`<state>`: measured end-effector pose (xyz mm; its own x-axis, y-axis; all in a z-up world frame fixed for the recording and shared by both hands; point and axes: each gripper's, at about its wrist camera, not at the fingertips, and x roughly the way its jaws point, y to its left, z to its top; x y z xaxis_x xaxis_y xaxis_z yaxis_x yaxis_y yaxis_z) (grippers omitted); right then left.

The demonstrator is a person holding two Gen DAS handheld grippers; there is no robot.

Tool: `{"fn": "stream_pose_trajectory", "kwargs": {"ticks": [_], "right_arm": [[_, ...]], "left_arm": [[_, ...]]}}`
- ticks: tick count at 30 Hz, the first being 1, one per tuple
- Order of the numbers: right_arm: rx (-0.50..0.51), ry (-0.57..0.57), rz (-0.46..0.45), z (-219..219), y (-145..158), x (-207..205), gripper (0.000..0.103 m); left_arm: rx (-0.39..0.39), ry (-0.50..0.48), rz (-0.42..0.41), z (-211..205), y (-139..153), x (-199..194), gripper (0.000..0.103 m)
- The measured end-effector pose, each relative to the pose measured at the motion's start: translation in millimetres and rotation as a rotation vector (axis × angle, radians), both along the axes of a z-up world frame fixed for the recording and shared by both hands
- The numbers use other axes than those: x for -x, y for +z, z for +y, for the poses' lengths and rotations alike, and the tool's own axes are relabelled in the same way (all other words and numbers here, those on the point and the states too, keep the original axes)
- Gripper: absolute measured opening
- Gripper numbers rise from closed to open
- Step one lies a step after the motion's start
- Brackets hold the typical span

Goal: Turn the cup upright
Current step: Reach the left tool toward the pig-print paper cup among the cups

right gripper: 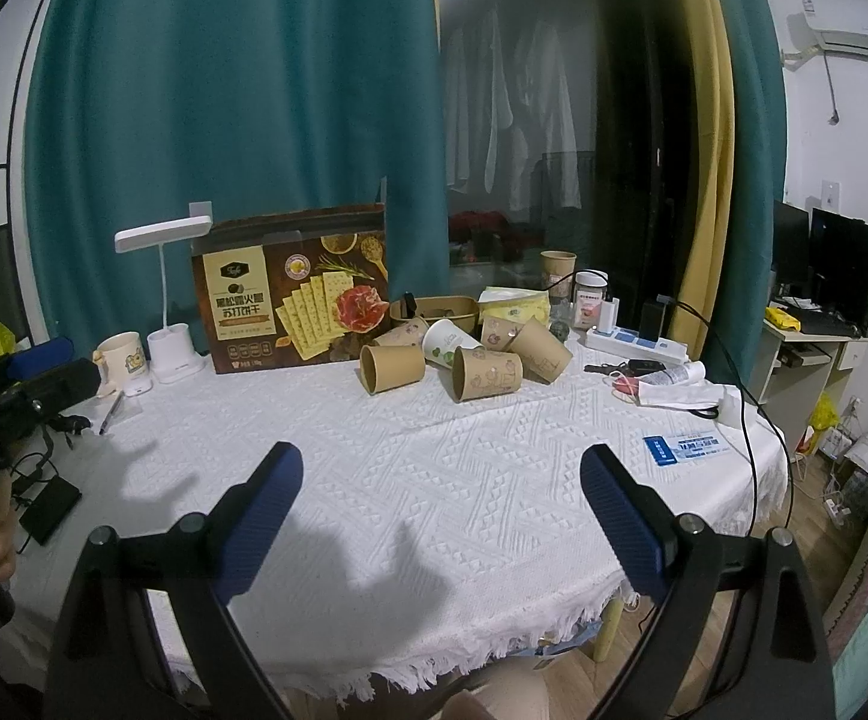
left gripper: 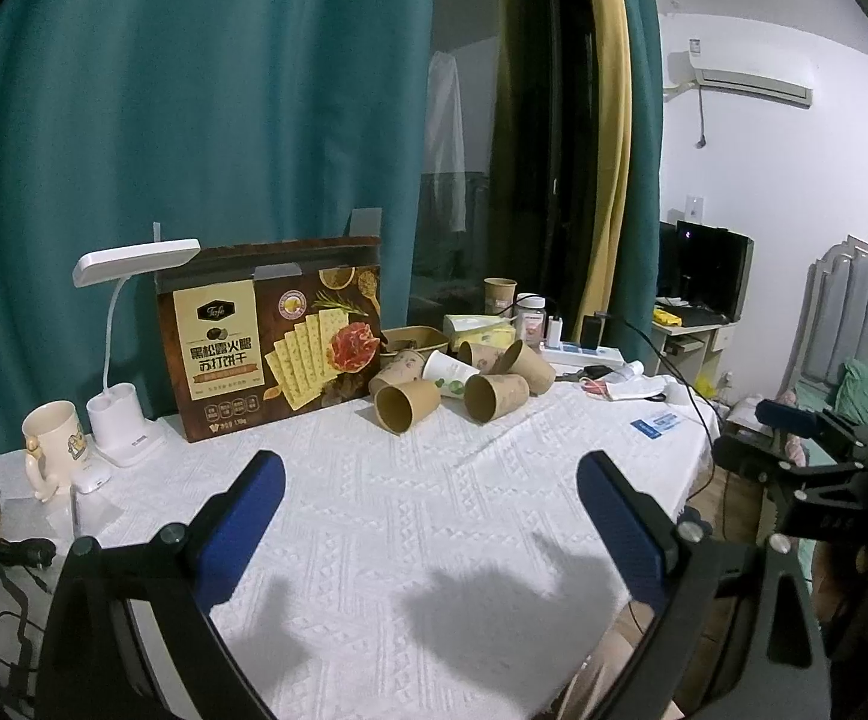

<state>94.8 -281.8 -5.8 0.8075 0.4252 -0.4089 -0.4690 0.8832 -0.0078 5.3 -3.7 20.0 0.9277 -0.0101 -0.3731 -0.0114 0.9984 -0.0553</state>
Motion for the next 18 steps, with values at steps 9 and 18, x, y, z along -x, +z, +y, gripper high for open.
{"fn": "stream_pose_trajectory", "kwargs": {"ticks": [9, 18], "right_arm": [[-0.002, 0.001, 0.005, -1, 0, -3, 0.093], [0.018, -0.02, 0.094, -2, -17, -71, 0.093]], "left_arm": [[0.003, -0.004, 0.009, -3, -1, -8, 0.098], [-0.01, -0.134, 0.141, -8, -24, -82, 0.103]]}}
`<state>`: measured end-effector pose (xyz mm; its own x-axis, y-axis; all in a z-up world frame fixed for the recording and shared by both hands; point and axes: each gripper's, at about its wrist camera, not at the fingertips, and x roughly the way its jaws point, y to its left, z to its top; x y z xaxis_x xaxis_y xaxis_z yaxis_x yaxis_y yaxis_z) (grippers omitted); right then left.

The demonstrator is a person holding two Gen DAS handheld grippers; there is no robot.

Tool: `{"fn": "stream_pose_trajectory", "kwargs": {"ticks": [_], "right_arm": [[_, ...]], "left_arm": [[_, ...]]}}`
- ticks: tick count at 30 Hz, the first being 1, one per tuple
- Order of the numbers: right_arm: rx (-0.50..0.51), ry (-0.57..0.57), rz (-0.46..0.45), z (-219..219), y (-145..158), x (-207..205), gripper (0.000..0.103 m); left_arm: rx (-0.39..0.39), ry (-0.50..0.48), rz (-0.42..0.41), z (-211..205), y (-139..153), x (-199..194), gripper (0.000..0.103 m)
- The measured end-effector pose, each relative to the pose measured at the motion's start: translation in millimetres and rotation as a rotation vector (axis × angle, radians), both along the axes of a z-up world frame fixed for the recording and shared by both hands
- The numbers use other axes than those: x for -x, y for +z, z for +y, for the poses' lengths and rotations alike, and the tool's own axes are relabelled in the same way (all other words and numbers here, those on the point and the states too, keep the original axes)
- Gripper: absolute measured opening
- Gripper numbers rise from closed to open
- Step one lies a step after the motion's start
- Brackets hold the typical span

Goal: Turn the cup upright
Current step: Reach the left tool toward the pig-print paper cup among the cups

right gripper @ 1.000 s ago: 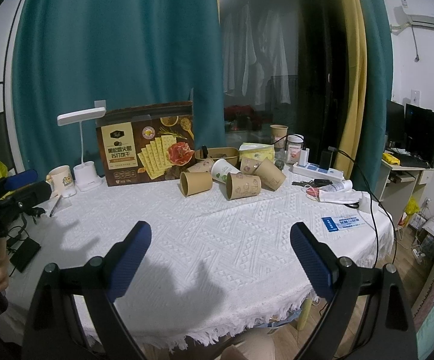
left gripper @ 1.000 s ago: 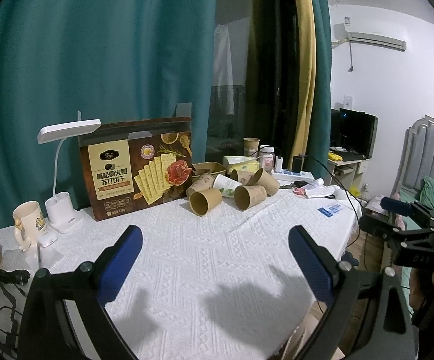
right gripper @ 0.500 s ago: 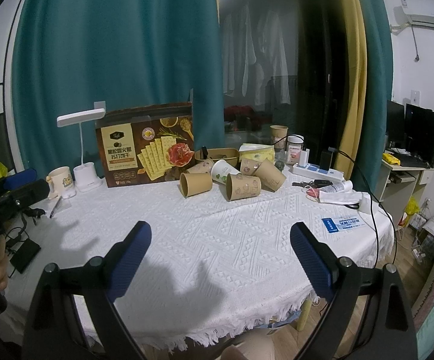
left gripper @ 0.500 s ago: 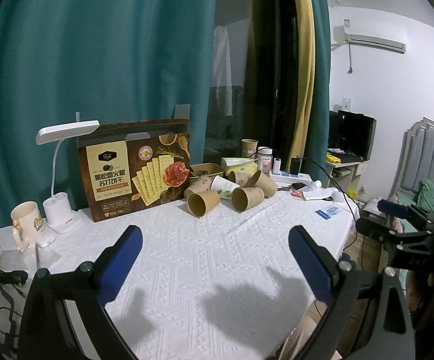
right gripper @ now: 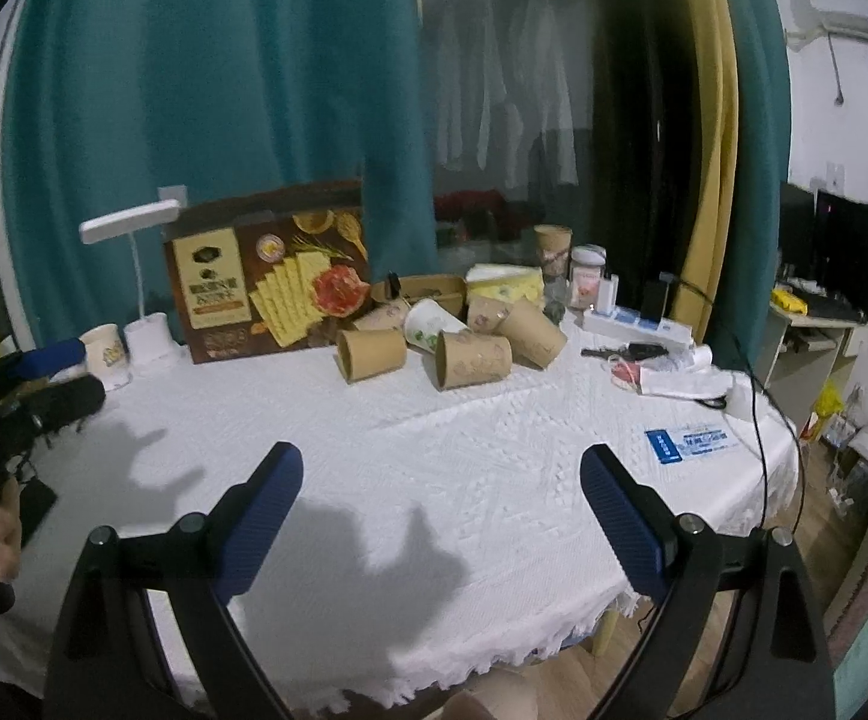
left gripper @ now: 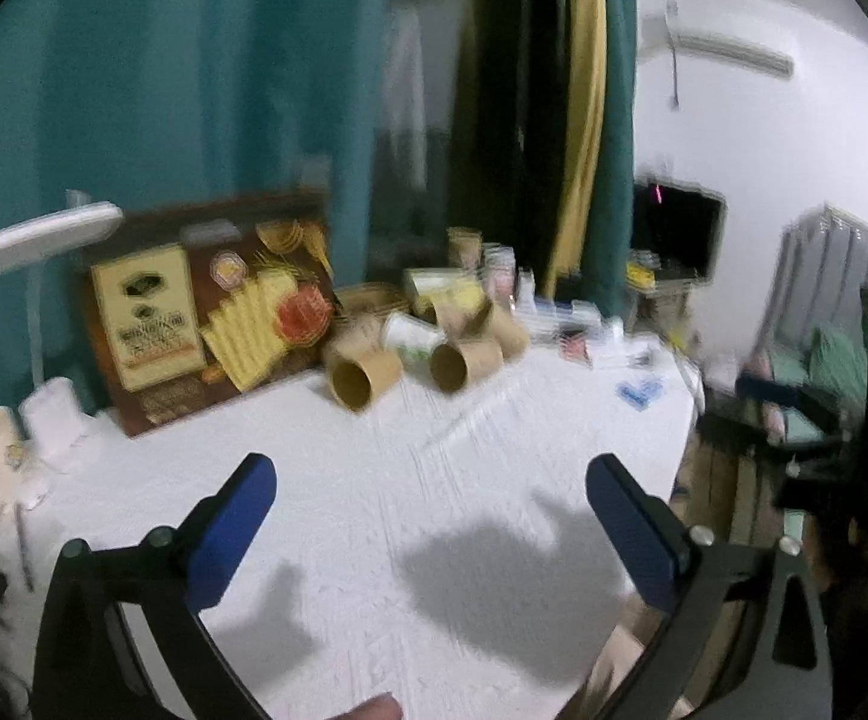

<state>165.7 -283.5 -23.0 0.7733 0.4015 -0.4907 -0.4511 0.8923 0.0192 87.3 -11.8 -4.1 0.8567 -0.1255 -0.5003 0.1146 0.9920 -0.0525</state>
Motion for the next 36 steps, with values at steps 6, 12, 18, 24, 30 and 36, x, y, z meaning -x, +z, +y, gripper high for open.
{"fn": "stream_pose_trajectory", "kwargs": {"ticks": [6, 12, 18, 24, 30, 36], "right_arm": [[-0.006, -0.062, 0.086, -16, -24, -69, 0.093], [-0.009, -0.121, 0.143, -39, -46, -135, 0.093], [-0.022, -0.144, 0.21, -53, -70, -183, 0.093], [-0.043, -0.157, 0.251, -61, -87, -207, 0.093], [-0.06, -0.182, 0.29, -74, -99, -222, 0.093], [-0.074, -0.201, 0.309, -82, -104, -229, 0.093]], "left_arm": [[-0.175, -0.093, 0.126, -28, -28, -91, 0.103], [-0.333, -0.171, 0.225, -62, -64, -174, 0.103], [-0.455, -0.274, 0.215, -98, -74, -245, 0.103], [-0.572, -0.355, 0.199, -134, -83, -301, 0.103], [-0.671, -0.415, 0.22, -158, -104, -342, 0.098], [-0.769, -0.457, 0.273, -161, -127, -361, 0.083]]}}
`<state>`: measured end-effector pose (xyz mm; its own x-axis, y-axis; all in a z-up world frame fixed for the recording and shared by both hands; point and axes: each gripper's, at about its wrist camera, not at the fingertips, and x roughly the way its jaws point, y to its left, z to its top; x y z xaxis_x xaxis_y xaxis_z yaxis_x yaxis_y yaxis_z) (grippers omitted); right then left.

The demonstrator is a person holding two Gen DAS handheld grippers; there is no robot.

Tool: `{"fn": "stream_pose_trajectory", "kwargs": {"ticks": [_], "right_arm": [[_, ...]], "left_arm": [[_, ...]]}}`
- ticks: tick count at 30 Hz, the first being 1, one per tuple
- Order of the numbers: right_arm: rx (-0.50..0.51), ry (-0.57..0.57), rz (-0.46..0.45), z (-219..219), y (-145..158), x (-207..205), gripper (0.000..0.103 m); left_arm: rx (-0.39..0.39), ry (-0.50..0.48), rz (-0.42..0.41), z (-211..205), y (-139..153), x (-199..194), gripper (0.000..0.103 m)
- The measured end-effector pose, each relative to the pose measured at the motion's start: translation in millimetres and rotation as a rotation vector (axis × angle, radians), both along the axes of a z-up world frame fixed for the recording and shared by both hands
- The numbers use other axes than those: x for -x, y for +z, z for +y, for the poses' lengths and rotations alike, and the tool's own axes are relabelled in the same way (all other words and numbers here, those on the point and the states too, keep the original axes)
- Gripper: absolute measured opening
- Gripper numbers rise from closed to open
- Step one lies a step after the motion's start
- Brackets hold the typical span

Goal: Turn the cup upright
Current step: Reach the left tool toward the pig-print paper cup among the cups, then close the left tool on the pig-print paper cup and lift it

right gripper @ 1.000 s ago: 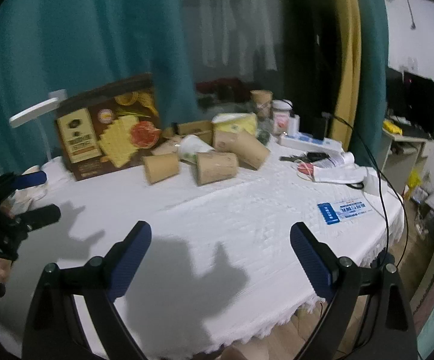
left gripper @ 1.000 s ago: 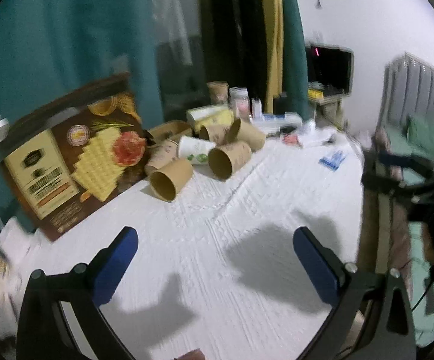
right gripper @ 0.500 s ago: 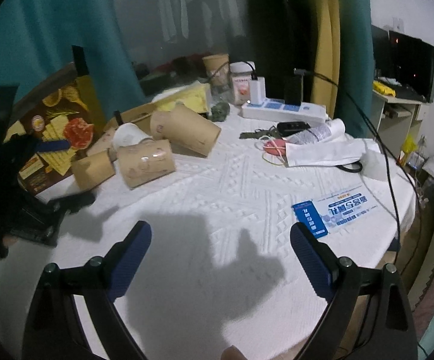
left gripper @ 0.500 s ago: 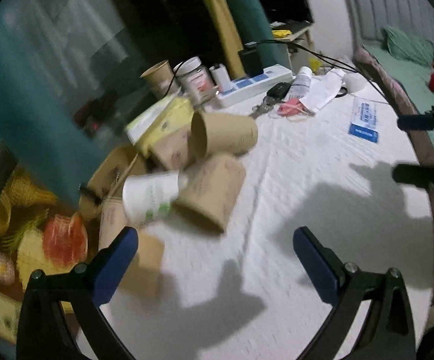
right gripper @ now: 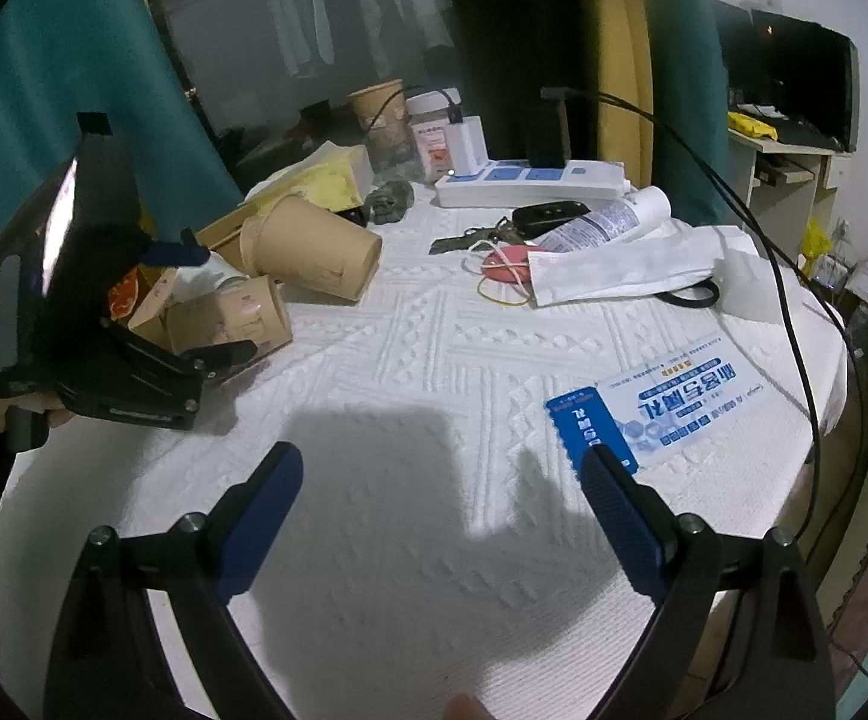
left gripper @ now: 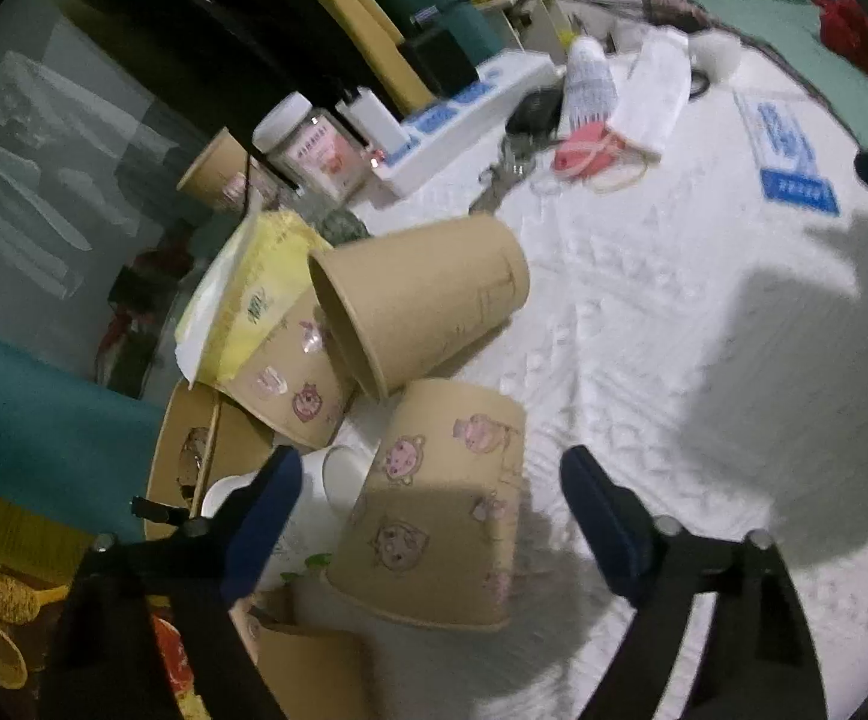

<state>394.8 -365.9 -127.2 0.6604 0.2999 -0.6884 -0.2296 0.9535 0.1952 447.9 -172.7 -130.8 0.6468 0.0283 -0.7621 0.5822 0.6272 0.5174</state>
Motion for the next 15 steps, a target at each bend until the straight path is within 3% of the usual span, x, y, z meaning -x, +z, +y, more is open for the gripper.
{"fn": "stream_pose_trajectory", "kwargs": {"ticks": [2, 4, 10, 15], "right_arm": [[0.0, -0.002, 0.001, -1, 0, 0, 0.093], [-0.001, -0.003, 0.0, 0, 2, 2, 0.093], [-0.003, -0.006, -0.018, 0, 13, 15, 0.093], [-0.003, 0.001, -0.045, 5, 30, 36, 0.093]], "left_arm": [[-0.022, -0.013, 0.008, 0, -6, -1, 0.076], [-0.036, -0.016, 0.025, 1, -12, -1, 0.061], [-0.033, -0.033, 0.026, 5, -4, 14, 0.06], [-0.01, -0.052, -0.008, 8, 22, 54, 0.06]]}}
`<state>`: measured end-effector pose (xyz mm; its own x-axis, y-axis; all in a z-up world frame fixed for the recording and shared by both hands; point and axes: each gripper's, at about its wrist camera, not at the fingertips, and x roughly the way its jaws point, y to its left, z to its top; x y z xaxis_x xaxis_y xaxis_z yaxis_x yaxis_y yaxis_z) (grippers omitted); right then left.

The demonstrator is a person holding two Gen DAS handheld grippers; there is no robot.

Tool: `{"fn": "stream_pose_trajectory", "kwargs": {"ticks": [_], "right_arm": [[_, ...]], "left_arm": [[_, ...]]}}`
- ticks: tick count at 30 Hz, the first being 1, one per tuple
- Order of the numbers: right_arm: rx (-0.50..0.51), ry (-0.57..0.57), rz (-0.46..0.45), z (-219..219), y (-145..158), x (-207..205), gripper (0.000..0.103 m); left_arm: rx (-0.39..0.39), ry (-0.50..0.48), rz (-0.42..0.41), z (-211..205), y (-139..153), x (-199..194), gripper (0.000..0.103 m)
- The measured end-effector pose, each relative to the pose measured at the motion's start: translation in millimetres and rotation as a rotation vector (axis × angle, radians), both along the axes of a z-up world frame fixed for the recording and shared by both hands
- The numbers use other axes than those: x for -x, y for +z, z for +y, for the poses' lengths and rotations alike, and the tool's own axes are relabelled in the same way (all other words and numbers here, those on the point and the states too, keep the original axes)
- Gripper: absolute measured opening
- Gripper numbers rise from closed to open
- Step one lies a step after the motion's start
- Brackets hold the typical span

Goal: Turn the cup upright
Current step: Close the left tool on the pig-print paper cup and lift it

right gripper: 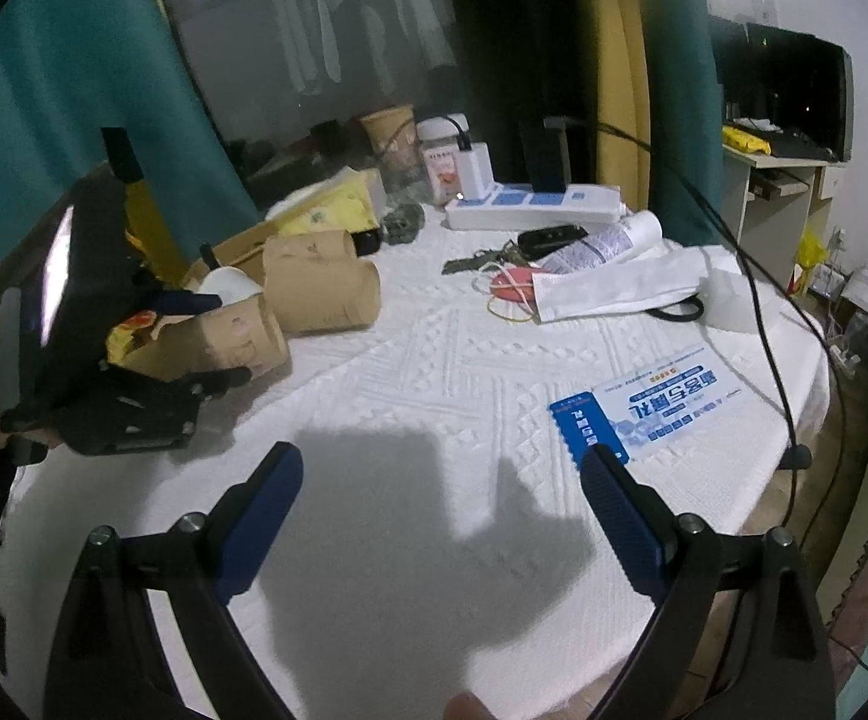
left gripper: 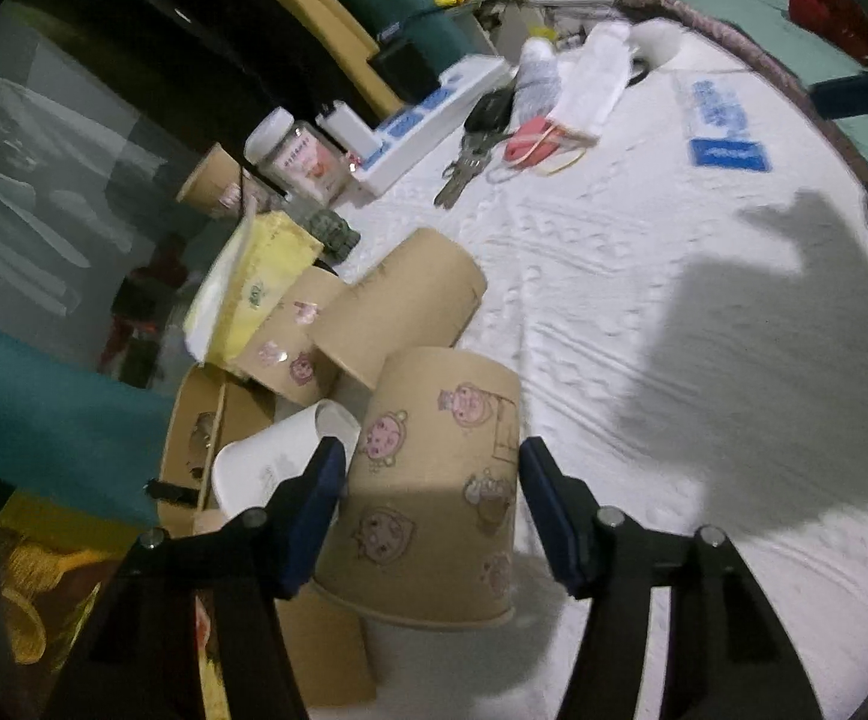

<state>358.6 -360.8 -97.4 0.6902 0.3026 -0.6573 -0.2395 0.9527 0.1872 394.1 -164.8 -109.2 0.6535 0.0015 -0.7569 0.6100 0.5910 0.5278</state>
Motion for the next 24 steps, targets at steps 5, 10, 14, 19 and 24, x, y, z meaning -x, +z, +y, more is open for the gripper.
{"fn": "stream_pose_trajectory", "kwargs": {"ticks": [5, 10, 14, 19, 24], "right_arm": [[-0.005, 0.027, -0.023, 13, 10, 31, 0.093], [-0.009, 0.048, -0.019, 26, 13, 61, 0.093], [-0.007, 0.06, -0.009, 32, 14, 88, 0.093], [0.005, 0.081, 0.022, 43, 3, 113, 0.093], [0.019, 0.123, 0.069, 58, -14, 139, 0.093]], "left_arm": [[0.031, -0.01, -0.018, 8, 20, 42, 0.06], [0.059, 0.022, -0.006, 26, 25, 74, 0.06], [0.104, 0.015, 0.012, 41, 33, 119, 0.06], [0.131, 0.001, 0.06, 48, 33, 179, 0.06], [0.108, -0.053, 0.106, 42, 21, 233, 0.06]]}}
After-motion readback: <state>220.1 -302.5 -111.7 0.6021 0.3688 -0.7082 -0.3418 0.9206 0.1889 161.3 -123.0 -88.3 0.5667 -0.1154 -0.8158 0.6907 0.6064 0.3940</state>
